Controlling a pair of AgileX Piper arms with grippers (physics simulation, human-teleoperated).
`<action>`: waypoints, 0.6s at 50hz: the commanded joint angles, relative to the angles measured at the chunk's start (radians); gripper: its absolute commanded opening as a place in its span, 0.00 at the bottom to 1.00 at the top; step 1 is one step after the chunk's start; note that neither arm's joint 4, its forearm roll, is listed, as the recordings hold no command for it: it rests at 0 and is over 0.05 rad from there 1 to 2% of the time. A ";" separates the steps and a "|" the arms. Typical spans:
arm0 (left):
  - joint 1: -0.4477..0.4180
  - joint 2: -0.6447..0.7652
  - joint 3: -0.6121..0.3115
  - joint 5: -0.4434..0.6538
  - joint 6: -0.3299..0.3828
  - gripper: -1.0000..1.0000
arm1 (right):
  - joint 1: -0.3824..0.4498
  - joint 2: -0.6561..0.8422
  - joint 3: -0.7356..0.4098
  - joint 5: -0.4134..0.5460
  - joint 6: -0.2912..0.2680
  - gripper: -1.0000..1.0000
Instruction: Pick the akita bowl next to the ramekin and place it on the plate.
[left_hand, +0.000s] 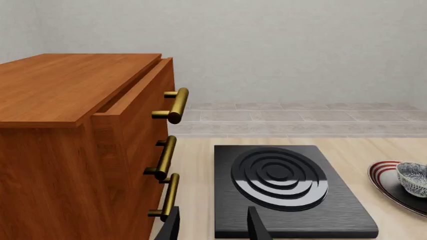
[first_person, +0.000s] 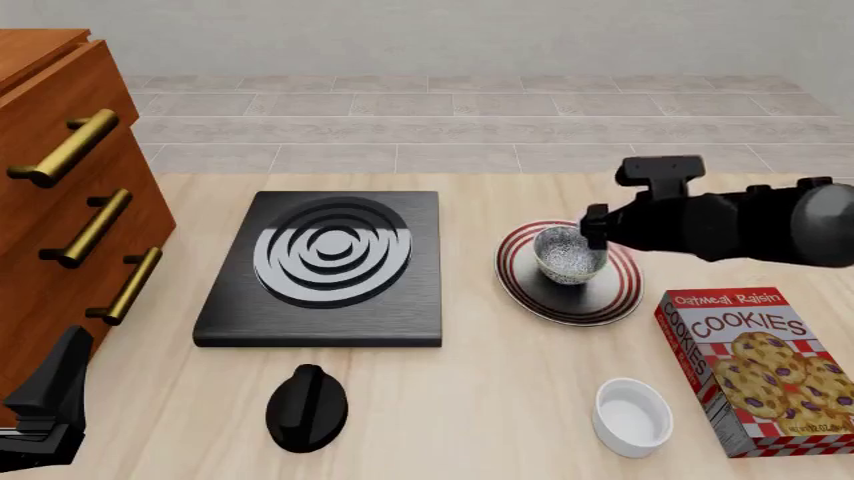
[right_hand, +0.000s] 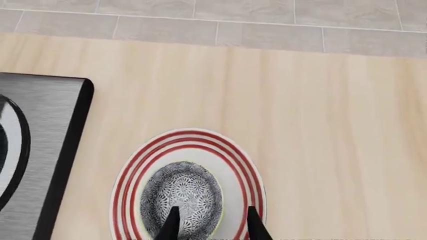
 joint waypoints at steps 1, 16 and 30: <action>0.000 0.000 0.000 0.000 0.000 1.00 | 0.007 -0.055 0.006 0.024 -0.005 1.00; 0.000 0.000 0.000 0.000 0.000 1.00 | 0.022 -0.123 0.022 0.049 -0.003 1.00; 0.000 0.000 0.000 0.000 0.000 1.00 | 0.023 -0.161 0.027 0.060 -0.003 1.00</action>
